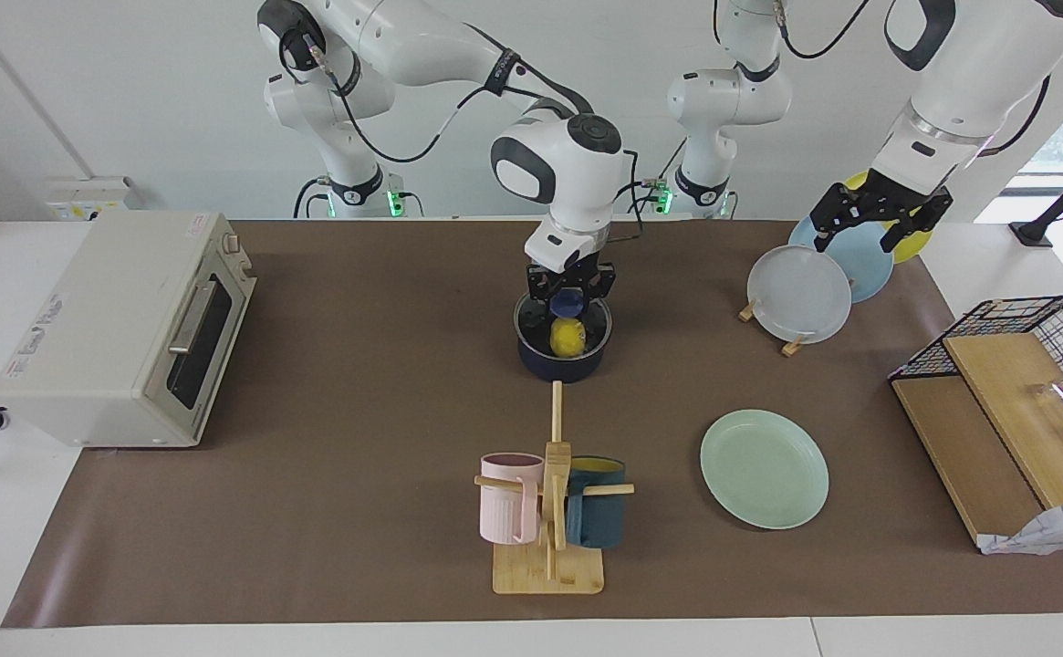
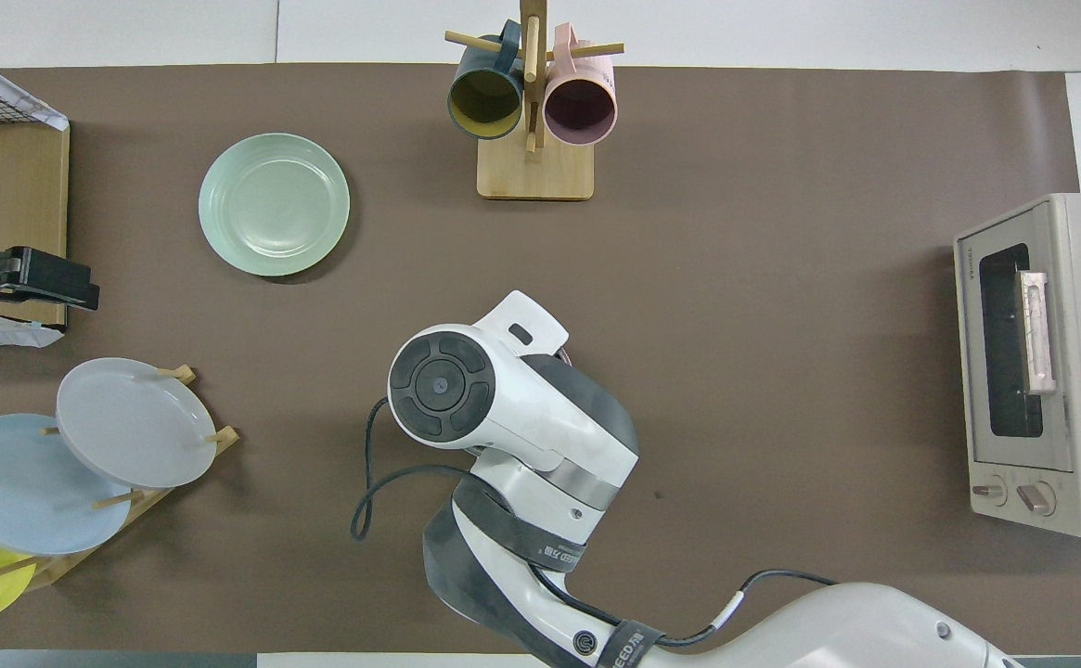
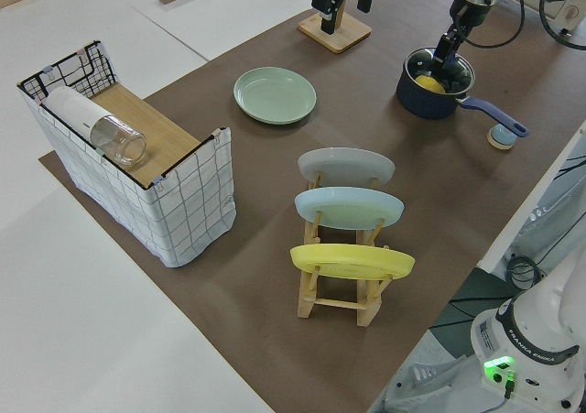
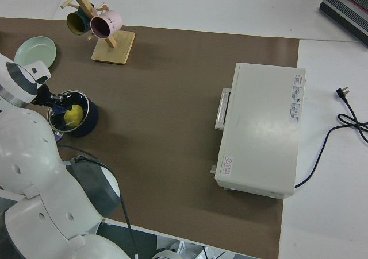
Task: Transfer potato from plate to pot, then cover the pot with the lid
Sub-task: 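Lower the glass lid onto the pot with the right gripper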
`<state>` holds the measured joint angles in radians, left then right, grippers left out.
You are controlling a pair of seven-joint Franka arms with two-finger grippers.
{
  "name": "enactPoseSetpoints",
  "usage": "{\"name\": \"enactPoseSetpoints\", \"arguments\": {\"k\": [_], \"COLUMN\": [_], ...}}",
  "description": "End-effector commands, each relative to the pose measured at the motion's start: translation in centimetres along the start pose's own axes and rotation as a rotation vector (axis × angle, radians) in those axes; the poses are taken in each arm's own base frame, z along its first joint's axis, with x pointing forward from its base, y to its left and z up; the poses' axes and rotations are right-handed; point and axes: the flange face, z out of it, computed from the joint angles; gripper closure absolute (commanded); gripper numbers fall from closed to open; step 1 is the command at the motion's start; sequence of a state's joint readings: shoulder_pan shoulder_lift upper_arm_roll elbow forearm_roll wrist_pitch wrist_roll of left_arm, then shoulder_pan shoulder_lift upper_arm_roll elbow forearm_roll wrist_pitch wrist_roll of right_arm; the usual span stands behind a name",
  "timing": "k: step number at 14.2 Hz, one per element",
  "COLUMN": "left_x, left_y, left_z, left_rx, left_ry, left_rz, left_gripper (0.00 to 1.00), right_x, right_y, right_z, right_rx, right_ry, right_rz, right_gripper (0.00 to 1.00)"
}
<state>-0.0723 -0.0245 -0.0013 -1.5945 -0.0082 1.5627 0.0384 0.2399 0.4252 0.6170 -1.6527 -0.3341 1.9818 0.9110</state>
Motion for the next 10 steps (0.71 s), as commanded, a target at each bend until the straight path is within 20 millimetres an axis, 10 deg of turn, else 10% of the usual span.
{"name": "enactPoseSetpoints", "arguments": {"k": [1,5,10], "left_x": [-0.1,-1.1,-0.7], "left_y": [-0.1,0.7,1.1], "left_z": [-0.8,0.3,0.3], "left_rx": [0.021,0.017,0.006], "left_ry": [0.011,-0.058,-0.048], "left_rz": [0.026,0.027,-0.057], "left_gripper": [0.00,0.00,0.00], "right_x": [-0.1,0.0,0.3], "right_y": [0.1,0.2,0.4], "right_z": [0.1,0.1,-0.3], "right_rx": [-0.009,-0.007,0.001], "right_ry": [0.006,0.005,0.016], "right_rz": [-0.004,0.003,0.007], "right_gripper": [0.52,0.06,0.00]}}
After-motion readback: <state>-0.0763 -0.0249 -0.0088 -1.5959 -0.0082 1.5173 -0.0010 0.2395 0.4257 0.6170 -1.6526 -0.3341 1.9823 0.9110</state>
